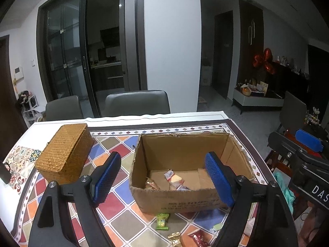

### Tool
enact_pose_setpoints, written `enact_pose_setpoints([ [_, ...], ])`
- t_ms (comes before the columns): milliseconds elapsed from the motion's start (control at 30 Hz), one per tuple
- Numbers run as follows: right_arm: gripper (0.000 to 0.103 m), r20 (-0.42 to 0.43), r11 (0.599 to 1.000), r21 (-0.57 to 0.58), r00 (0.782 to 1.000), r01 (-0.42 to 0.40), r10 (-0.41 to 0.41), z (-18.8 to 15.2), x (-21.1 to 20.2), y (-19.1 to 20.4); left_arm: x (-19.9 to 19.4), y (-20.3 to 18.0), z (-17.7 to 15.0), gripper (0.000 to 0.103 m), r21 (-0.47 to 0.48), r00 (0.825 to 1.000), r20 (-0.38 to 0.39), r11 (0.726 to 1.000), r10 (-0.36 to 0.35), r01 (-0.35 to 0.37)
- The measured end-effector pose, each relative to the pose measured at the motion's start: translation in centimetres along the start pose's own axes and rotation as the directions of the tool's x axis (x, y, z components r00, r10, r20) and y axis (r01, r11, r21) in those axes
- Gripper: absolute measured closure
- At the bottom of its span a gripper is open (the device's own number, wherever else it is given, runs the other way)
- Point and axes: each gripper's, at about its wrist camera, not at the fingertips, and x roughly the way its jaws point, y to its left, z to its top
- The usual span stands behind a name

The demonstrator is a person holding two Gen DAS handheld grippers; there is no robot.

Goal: Organize snacks
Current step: 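Withdraw both tools from the box back toward the remaining snacks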

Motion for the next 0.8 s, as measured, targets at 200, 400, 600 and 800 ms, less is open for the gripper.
enact_pose_setpoints([
  [200, 0.022, 0.009, 1.000, 0.004, 1.000, 0.004, -0.004, -0.5, -1.3, -0.4, -0.9, -0.3, -0.6, 0.019, 0.006, 1.000, 0.006, 1.000, 0.001, -0.001],
  [400, 0.022, 0.012, 1.000, 0.004, 1.000, 0.015, -0.015, -1.2, -2.1, -0.8, -1.7, -0.4, -1.4, 0.019, 0.015, 1.000, 0.006, 1.000, 0.005, -0.005],
  [600, 0.022, -0.007, 1.000, 0.007, 1.000, 0.021, -0.021, -2.6, -2.3, -1.1, -2.2, -0.4, -2.4, 0.019, 0.019, 1.000, 0.005, 1.000, 0.013, -0.013],
  [800, 0.022, -0.026, 0.999, 0.019, 0.999, 0.034, -0.034, -4.2, -2.1, -1.4, -2.4, -0.3, -3.9, 0.020, 0.020, 1.000, -0.008, 1.000, 0.018, -0.018],
])
